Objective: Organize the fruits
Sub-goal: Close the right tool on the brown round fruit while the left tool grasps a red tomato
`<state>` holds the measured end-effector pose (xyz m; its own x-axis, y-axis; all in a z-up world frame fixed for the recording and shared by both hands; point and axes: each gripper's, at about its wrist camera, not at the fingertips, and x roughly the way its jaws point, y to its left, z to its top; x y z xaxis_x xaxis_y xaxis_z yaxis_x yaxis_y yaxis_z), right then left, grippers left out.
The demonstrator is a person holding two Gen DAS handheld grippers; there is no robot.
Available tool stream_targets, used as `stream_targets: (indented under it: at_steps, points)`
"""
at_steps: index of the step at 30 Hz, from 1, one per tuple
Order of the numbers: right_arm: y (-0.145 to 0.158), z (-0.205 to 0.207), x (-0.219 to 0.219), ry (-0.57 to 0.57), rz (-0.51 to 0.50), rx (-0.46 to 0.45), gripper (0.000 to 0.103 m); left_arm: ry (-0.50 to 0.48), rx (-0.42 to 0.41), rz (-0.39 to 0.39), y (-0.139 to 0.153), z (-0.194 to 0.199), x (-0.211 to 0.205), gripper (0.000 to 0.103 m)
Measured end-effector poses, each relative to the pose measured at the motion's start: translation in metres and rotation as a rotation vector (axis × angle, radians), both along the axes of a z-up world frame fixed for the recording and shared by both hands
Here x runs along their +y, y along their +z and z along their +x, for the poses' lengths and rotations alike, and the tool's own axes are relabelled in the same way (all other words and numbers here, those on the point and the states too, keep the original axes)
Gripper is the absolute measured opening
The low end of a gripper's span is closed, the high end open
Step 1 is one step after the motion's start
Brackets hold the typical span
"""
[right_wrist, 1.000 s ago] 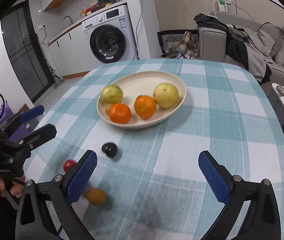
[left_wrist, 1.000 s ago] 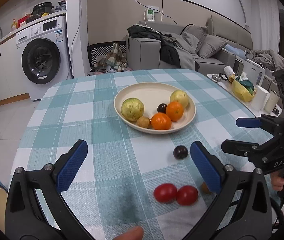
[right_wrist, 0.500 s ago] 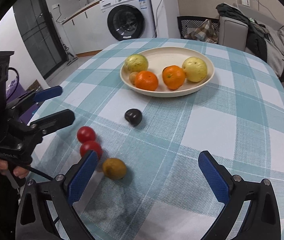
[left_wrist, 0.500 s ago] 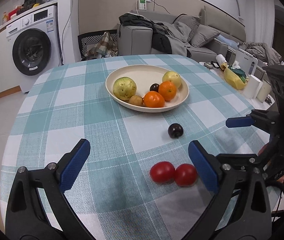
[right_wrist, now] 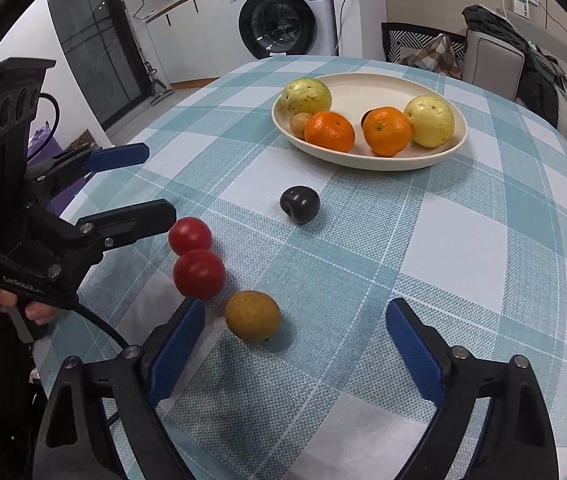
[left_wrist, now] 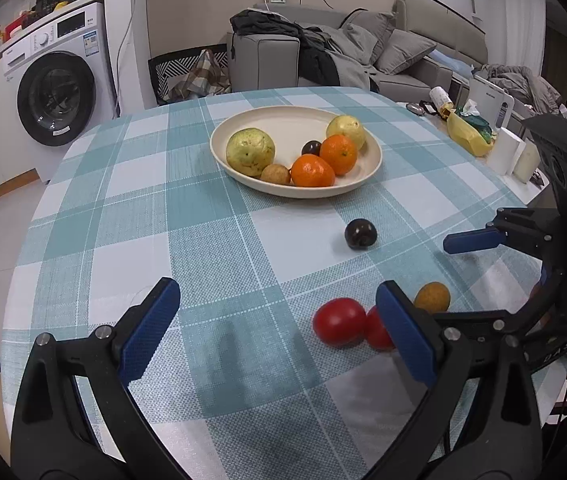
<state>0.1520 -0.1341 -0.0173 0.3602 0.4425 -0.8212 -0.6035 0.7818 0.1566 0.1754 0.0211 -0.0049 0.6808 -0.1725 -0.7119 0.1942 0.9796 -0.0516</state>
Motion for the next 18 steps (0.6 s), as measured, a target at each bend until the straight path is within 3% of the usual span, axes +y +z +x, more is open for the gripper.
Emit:
stream_targets:
  at_steps: [4, 14, 18]
  points:
    - [-0.002, -0.003, 0.003, 0.024, 0.001, -0.004, 0.076, 0.003, 0.013, -0.005, -0.003, 0.002, 0.004, 0.099]
    - [0.0, -0.009, 0.006, 0.066, 0.024, -0.008, 0.056, -0.028, 0.039, -0.02, -0.007, 0.002, 0.004, 0.099]
    - [0.0, -0.015, 0.011, 0.098, 0.015, -0.02, 0.038, -0.042, 0.049, -0.006, -0.01, 0.002, 0.001, 0.099]
